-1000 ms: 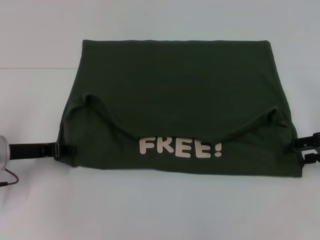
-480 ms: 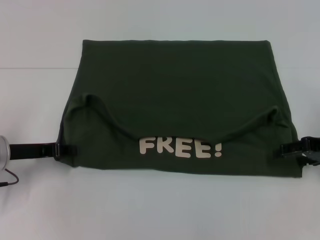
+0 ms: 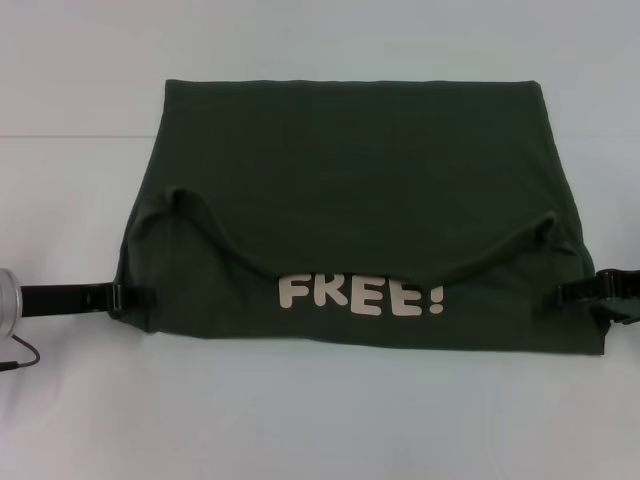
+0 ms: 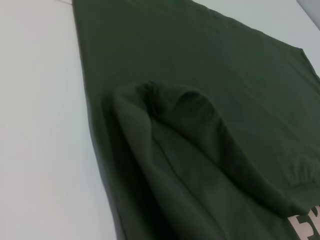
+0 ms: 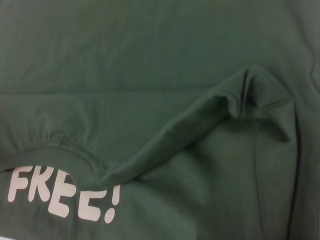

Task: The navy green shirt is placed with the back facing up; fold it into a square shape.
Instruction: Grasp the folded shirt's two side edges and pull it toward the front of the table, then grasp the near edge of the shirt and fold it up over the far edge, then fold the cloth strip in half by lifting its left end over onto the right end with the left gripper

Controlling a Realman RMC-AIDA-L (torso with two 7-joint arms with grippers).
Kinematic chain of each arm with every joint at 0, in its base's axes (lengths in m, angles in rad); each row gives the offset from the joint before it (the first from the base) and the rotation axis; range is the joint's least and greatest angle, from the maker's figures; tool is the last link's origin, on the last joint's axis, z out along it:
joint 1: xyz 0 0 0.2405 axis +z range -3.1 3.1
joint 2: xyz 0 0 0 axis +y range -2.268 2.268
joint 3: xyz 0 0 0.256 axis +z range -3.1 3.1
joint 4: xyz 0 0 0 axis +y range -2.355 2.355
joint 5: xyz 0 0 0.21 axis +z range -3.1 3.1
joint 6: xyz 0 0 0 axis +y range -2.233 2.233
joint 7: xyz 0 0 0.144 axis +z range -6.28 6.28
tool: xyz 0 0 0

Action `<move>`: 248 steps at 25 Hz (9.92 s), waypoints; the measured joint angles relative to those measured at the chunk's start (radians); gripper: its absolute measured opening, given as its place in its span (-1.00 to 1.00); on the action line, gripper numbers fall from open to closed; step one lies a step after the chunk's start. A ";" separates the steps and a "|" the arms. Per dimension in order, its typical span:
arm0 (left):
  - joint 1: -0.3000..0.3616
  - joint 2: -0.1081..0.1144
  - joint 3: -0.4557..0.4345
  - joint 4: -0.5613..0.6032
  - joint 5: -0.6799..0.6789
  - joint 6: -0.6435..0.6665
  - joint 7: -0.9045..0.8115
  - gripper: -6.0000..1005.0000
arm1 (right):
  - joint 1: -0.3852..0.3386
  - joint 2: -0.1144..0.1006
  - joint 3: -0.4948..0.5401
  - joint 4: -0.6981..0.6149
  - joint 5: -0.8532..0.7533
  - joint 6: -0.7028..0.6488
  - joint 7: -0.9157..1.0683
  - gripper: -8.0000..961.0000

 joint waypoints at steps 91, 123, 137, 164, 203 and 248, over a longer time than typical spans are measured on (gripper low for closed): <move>-0.018 0.109 0.011 0.067 0.377 0.817 -0.095 -0.90 | -0.038 0.000 -0.166 -0.005 -0.141 -0.522 -0.441 -0.87; -0.013 0.043 -0.581 0.052 0.201 0.442 -0.068 -0.90 | -0.041 0.002 0.290 0.030 0.212 -0.056 -0.354 -0.87; -0.027 -0.065 -0.573 0.041 -0.005 0.181 0.085 -0.91 | -0.020 0.115 0.232 0.038 0.329 0.274 -0.488 -0.87; -0.078 -0.153 -0.519 0.009 -0.122 -0.126 0.258 -0.90 | 0.042 0.139 0.163 0.166 0.514 0.596 -0.614 -0.87; -0.073 -0.170 -0.519 -0.232 -0.519 -0.320 0.743 -0.04 | -0.037 0.132 0.095 0.215 0.779 0.686 -0.759 0.35; 0.018 0.099 -0.133 -0.001 0.012 0.052 -0.278 0.71 | -0.004 0.150 -0.298 0.128 0.688 0.185 -1.459 0.93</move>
